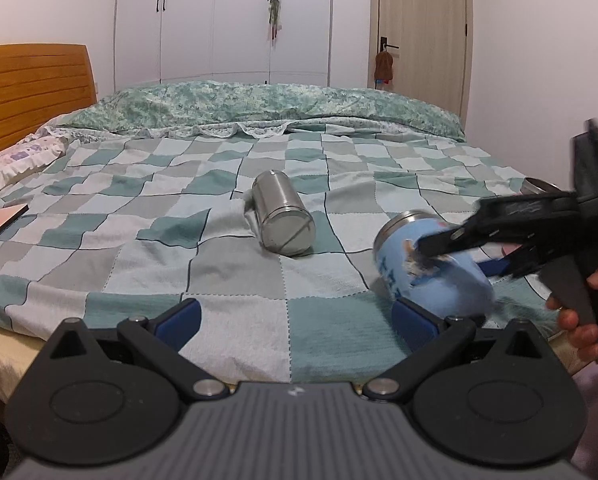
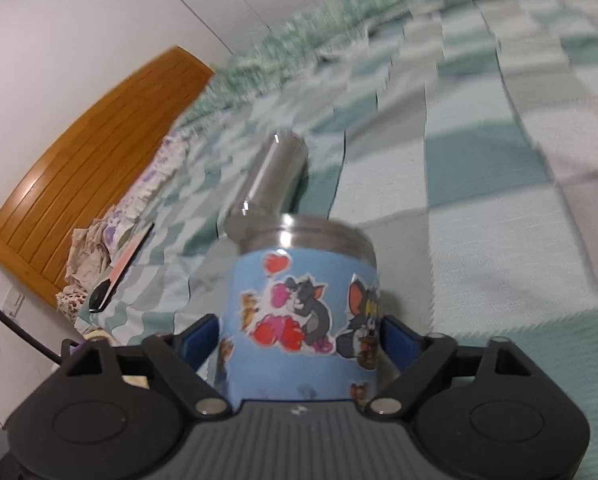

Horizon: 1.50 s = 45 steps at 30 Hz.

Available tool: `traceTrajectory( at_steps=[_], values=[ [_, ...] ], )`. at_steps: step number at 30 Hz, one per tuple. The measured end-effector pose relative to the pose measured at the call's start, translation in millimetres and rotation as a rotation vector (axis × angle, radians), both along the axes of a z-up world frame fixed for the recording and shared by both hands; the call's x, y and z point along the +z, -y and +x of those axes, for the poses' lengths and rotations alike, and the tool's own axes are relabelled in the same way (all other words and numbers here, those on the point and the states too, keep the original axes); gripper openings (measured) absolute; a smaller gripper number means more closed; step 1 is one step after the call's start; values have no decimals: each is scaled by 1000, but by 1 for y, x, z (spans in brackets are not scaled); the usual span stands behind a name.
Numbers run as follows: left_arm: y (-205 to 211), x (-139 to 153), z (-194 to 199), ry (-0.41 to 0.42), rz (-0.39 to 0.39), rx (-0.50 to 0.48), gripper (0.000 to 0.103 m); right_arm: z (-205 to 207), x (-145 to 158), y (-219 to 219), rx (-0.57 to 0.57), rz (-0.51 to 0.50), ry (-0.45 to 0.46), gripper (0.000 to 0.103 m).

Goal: Flip cup upright
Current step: 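Release the blue cup with the right tool and withdraw it, then grasp the blue cup with the left tool and lift it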

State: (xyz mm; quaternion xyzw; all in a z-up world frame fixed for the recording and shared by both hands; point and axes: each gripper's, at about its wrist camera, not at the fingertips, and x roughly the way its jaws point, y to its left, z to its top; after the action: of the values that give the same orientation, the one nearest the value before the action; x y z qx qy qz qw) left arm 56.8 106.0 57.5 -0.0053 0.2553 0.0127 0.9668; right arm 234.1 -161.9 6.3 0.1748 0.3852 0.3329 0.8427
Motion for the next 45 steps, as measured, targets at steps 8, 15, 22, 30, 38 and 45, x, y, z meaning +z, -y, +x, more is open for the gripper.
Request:
traceTrajectory(
  at_steps=[8, 15, 22, 30, 38, 45],
  values=[
    [36, 13, 30, -36, 8, -67, 103, -28, 29, 50, -19, -112, 324, 103],
    [77, 23, 70, -116, 33, -122, 103, -42, 18, 76, 0, -246, 489, 103],
    [96, 17, 125, -306, -3, -73, 103, -44, -3, 84, 7, -355, 572, 103],
    [100, 2, 161, -425, -16, -12, 103, -47, -15, 89, -12, -344, 594, 103],
    [101, -1, 171, -450, 7, -17, 103, -45, -16, 96, -38, -294, 565, 103],
    [105, -14, 185, -522, 20, -72, 99, -50, -17, 106, -85, -227, 540, 103]
  ],
)
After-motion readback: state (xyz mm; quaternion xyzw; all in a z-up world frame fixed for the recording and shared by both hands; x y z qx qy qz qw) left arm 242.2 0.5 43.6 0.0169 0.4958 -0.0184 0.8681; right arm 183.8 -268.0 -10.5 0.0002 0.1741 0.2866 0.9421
